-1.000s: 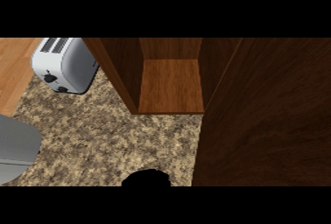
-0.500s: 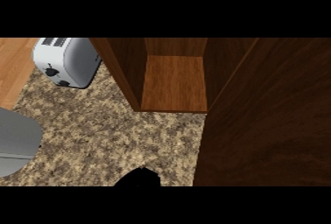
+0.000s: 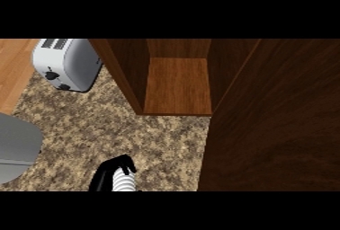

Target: Pick up the bottled water, place it into the cabinet and close the cabinet

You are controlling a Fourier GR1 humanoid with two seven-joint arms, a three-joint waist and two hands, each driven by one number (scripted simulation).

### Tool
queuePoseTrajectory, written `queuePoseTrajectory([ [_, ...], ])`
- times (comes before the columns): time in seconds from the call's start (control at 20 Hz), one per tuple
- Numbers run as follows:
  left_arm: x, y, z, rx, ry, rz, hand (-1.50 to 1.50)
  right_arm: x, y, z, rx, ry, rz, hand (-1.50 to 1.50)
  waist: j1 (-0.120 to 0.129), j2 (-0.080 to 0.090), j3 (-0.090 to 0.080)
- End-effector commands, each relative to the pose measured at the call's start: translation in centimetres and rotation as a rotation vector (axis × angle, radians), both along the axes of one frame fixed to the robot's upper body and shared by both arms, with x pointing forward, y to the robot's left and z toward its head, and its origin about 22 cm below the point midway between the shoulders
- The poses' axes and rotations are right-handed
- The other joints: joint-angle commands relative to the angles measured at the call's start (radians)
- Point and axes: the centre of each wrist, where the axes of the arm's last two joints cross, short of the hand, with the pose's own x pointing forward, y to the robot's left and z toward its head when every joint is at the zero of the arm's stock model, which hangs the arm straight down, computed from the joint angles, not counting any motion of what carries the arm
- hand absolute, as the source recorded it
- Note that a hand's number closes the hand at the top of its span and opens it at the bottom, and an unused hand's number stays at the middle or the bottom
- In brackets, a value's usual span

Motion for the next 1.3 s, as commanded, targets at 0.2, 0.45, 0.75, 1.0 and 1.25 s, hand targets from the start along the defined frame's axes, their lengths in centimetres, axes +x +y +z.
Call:
queuePoseTrajectory([
  [0.2,7.6,5.0,3.9,-0.327,0.185,0.041,1.50,-0.2,-0.3,-0.9,-0.013,0.011,0.055,-1.50,-0.022,-0.025,0.010],
  [0.45,10.2,6.5,7.3,-0.294,0.226,0.015,1.50,1.3,1.4,-1.0,0.006,0.025,0.051,-1.50,-0.015,-0.026,0.010],
  [0.75,11.3,-0.2,10.9,-0.273,0.146,-0.003,1.50,0.1,1.4,0.6,0.009,0.032,0.048,-1.50,-0.018,-0.028,0.010],
  [1.0,12.3,0.2,13.8,-0.238,0.127,-0.020,1.50,0.8,1.9,-1.3,0.030,0.021,0.058,-1.50,-0.018,-0.026,0.010],
  [1.25,15.1,-4.1,16.9,-0.170,0.091,0.013,1.50,1.4,1.9,0.8,-0.011,0.039,0.051,-1.50,-0.021,-0.025,0.010],
])
